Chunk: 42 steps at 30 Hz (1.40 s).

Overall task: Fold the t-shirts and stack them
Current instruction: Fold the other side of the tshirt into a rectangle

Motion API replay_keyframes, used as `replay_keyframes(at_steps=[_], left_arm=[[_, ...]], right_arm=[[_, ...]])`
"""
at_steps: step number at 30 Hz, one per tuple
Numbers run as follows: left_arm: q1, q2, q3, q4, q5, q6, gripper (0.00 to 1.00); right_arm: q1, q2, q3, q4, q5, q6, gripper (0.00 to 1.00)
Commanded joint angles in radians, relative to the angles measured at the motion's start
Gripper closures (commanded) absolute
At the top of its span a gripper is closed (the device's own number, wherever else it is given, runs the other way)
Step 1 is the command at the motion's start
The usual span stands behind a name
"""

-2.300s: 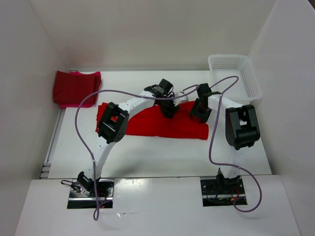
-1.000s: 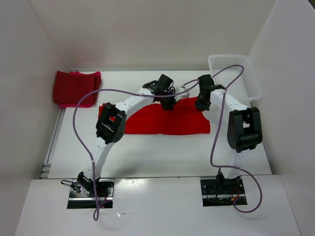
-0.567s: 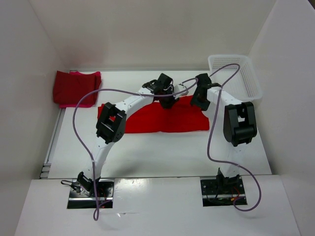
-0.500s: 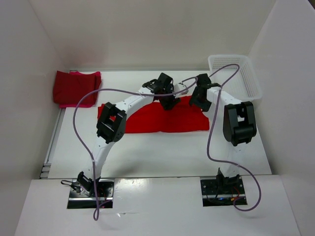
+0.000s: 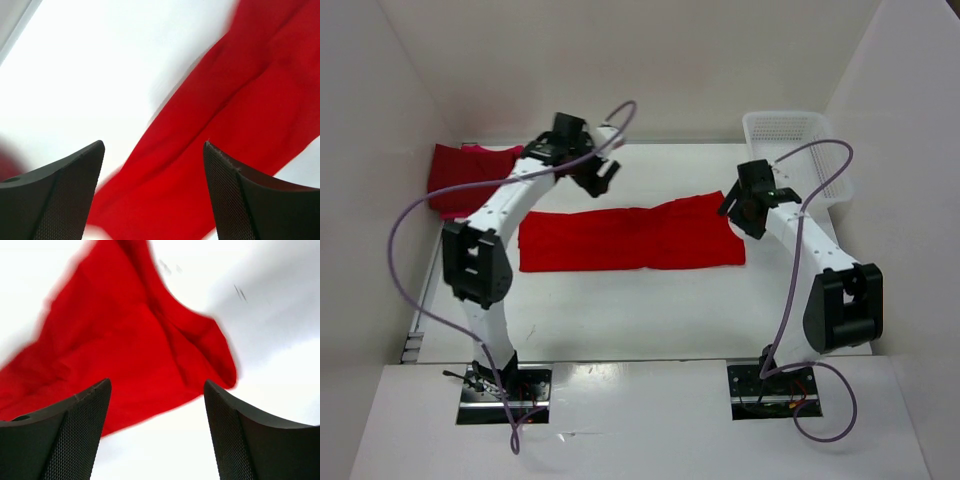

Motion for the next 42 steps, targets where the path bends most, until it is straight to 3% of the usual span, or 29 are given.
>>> replay_keyframes(at_steps=[1,6,12,17,23,27,32,42], left_arm=[[0.099,-0.136,-0.17,-0.057,-0.057,0.013,0.14],[0.298,-0.308,-0.403,-0.038,-0.031,-0.024,0.14],[0.495,-0.339,-0.572,-0.034,0.112,-0.087,0.17],[0.527,-0.305,-0.638,-0.059,0.094,-0.11,0.2],[0.561,-0.259,-0.657,-0.1,0.215,-0.098,0.21],[0.561,-0.216,-0.675,-0.1,0.183,-0.098,0.21],[0.57,-0.18,-0.675,-0.1,0.239,-0.098,0.21],[0.56,-0.158,-0.697,-0.061,0.18,-0.098,0.21]], right_arm=[[0.002,0.008,-0.095,-0.049,0.03,0.07,0.2],[0.002,0.017,-0.105,-0.04,0.021,0.07,0.19],[-0.007,0.045,-0.166,0.002,-0.01,0.079,0.19],[-0.007,0.045,-0.175,0.002,-0.01,0.079,0.19],[-0.007,0.045,-0.194,0.011,-0.001,0.079,0.19],[-0.007,0.045,-0.194,0.011,0.008,0.07,0.19],[-0.027,0.056,-0.203,0.011,0.008,0.07,0.19],[-0.036,0.056,-0.203,0.011,0.017,0.052,0.19]])
